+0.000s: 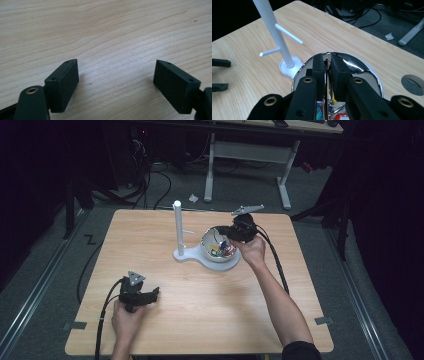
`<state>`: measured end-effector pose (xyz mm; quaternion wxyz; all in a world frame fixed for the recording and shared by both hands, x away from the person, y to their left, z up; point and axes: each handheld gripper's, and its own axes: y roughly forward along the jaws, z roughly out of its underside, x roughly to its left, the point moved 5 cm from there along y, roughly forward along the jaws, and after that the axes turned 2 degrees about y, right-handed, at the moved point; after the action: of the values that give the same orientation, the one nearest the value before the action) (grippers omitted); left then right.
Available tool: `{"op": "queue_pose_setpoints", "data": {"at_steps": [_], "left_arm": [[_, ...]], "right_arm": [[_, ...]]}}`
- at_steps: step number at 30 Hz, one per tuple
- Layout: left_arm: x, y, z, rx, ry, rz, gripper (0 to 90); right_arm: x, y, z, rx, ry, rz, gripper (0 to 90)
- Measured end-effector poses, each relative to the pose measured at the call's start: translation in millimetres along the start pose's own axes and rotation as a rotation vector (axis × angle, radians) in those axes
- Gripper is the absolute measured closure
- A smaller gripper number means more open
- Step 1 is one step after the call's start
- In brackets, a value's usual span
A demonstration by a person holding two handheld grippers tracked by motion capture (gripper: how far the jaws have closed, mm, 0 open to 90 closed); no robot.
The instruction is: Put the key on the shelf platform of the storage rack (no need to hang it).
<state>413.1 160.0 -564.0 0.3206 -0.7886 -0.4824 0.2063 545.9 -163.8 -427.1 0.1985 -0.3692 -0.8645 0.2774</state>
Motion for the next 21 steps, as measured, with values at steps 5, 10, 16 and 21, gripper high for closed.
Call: {"op": "queue_pose_setpoints", "data": {"at_steps": [5,10,16,21], "left_arm": [[0.0,0.0,0.0,0.000,0.000,0.000,20.7],[0.0,0.0,0.0,0.000,0.000,0.000,20.7],[0.0,0.0,0.0,0.000,0.000,0.000,20.7],[0.1,0.0,0.0,0.000,0.000,0.000,20.7]], "right_arm": [[-0.5,2.9,1.3,0.001,-0.006,0.006,83.0],[-0.7,8.0,4.5,0.017,-0.009,0.013,82.9],[0.6,16.2,9.4,0.043,-0.015,0.017,82.8],[3.4,20.7,10.0,0.044,-0.014,0.007,82.2]]}}
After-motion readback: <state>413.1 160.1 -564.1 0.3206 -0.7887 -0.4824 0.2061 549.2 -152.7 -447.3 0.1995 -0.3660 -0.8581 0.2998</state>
